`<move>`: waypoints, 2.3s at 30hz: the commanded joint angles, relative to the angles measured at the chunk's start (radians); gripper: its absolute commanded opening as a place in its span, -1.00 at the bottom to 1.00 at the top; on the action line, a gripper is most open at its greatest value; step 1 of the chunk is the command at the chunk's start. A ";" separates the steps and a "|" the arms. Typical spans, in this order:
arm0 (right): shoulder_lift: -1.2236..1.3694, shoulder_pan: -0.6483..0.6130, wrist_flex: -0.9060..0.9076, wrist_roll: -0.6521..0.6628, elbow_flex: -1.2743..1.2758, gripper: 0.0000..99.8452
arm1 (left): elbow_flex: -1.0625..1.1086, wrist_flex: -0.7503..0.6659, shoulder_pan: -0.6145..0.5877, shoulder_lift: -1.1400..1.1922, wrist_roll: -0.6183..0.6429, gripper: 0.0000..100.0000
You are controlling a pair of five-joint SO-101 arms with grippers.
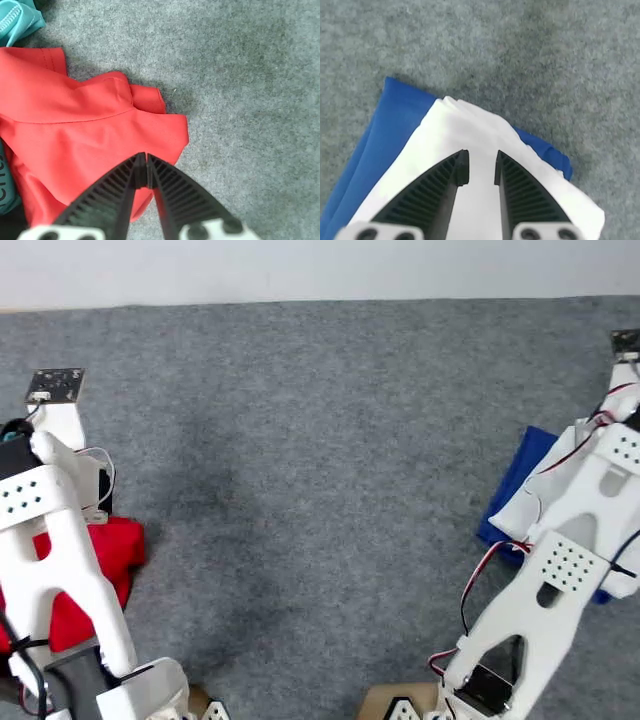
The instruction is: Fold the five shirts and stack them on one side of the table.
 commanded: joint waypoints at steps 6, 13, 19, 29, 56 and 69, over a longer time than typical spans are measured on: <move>-0.163 -0.044 0.162 -0.018 -0.054 -0.82 | -0.004 0.005 -0.002 -0.043 -0.009 -0.99; -0.275 -0.059 0.193 -0.190 -0.046 -0.82 | -0.010 0.009 0.000 -0.046 -0.009 -0.99; -0.406 -0.059 0.196 -0.196 0.011 -0.82 | -0.079 0.069 -0.003 -0.135 -0.009 -0.99; -0.929 -0.064 0.193 -0.193 0.835 -0.82 | -0.090 0.061 -0.095 -0.242 -0.087 -0.98; -1.534 -0.059 0.189 -0.190 1.728 -0.82 | 0.641 -0.669 -0.293 0.017 -0.488 -0.55; -1.653 -0.056 0.191 -0.192 1.734 -0.82 | 0.335 -0.454 -0.262 0.279 -0.483 -0.99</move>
